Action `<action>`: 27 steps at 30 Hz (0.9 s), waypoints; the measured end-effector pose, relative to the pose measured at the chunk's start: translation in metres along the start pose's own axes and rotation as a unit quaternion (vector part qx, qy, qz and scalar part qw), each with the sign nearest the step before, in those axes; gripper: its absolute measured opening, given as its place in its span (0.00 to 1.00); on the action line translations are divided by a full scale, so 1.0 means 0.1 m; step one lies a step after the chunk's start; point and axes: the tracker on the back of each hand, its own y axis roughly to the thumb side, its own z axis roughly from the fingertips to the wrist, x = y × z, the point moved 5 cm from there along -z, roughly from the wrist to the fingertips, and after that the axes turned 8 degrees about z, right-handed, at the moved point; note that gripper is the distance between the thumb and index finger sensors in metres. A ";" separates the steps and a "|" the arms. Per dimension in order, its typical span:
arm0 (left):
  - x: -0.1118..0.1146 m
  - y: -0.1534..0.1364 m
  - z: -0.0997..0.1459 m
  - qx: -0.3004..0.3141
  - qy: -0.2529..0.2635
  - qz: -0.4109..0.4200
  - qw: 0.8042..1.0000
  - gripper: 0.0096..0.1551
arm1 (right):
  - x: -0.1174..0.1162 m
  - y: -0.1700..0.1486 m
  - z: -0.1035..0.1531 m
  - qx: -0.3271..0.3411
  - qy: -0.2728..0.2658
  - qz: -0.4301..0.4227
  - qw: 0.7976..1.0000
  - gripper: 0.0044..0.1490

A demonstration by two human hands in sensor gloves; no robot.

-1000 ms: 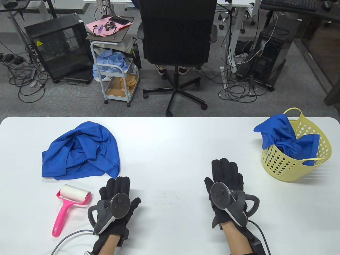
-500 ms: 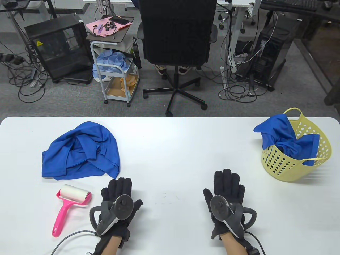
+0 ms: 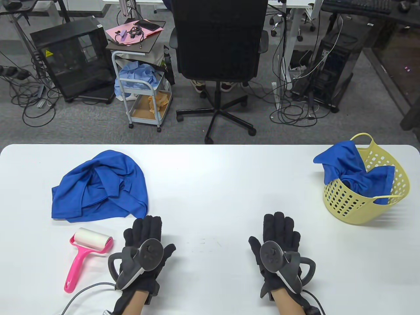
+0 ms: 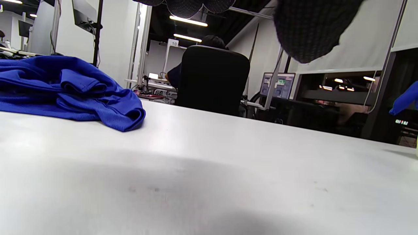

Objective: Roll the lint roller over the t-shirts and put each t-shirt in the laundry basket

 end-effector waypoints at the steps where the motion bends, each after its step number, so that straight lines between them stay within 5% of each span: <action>1: -0.04 0.00 -0.01 -0.001 0.002 -0.001 1.000 0.53 | 0.00 0.00 0.00 0.000 0.001 0.000 1.000 0.49; 9: -0.73 -0.34 -0.34 -0.066 0.000 0.030 0.997 0.53 | 0.06 -0.09 -0.01 -0.007 -0.006 -0.008 1.000 0.49; 15: -1.04 -0.97 -0.72 -0.175 -0.058 0.072 0.980 0.54 | 0.10 -0.15 -0.01 -0.014 -0.009 -0.014 1.000 0.49; 22: -0.81 -2.04 -1.04 -0.342 -0.138 0.099 0.924 0.54 | 0.09 -0.18 -0.01 -0.016 0.001 -0.014 1.000 0.49; 27: -0.56 -2.54 -1.19 -0.419 -0.182 0.105 0.883 0.57 | 0.09 -0.23 -0.03 -0.024 0.005 -0.018 1.000 0.49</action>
